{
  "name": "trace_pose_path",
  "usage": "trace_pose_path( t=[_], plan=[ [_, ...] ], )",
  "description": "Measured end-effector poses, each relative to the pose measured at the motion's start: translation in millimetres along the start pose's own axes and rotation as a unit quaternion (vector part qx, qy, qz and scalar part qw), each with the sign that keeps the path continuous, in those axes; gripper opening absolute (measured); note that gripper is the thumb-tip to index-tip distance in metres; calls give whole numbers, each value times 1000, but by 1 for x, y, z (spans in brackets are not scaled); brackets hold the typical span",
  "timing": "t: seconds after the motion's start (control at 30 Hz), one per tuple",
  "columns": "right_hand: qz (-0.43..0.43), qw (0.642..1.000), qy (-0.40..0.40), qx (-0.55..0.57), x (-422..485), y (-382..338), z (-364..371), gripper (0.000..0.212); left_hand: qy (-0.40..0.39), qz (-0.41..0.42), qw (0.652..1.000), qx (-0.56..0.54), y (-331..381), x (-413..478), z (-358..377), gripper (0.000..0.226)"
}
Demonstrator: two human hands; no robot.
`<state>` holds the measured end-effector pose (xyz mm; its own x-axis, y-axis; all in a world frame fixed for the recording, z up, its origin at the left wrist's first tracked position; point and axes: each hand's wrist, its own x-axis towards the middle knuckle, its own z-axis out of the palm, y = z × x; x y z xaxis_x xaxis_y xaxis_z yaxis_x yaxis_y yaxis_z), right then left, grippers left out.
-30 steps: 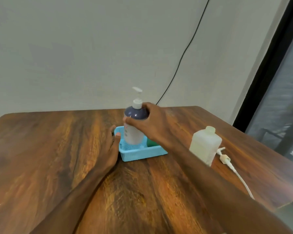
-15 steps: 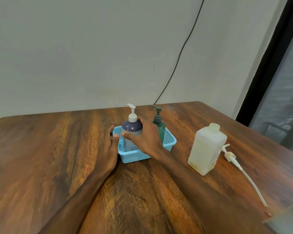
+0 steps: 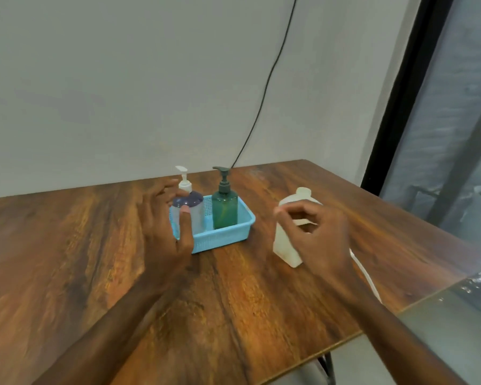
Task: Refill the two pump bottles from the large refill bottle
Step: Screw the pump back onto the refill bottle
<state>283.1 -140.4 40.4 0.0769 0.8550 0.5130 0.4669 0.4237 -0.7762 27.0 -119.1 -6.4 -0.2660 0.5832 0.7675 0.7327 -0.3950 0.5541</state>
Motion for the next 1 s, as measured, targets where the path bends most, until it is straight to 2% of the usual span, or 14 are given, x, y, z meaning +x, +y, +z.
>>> trace_pose_path(
  t=[0.07,0.17,0.23,0.3,0.37,0.43,0.5,0.63,0.73,0.83,1.0],
  plan=[
    [22,998,52,-8,2,19,-38,13,11,68,997,-46,42,-12,12,30],
    [64,990,121,-30,19,59,-76,8,-12,94,994,-56,84,-32,49,37],
    [112,987,91,-65,32,89,-87,6,-80,67,992,-66,96,-33,77,46],
    [164,981,21,-101,44,116,-85,18,-150,44,982,-108,100,-29,99,54],
    [191,975,-10,-112,53,134,-74,34,-188,24,974,-125,102,-29,112,67],
    [175,972,-34,-154,59,146,-59,41,-216,1,968,-128,103,-32,122,83],
    [156,962,-62,-217,62,150,-52,33,-238,-12,964,-121,101,-34,130,96],
    [151,951,-97,-253,61,151,-49,31,-249,-48,959,-126,91,-30,142,98],
    [101,969,-75,-211,57,128,-52,29,-254,-63,948,-182,86,-30,141,87],
    [38,994,-12,-102,51,80,-65,30,-239,-57,947,-206,82,-30,135,83],
    [-83,996,29,8,57,-7,-85,34,-229,-63,952,-193,80,-36,122,83]
  ],
)
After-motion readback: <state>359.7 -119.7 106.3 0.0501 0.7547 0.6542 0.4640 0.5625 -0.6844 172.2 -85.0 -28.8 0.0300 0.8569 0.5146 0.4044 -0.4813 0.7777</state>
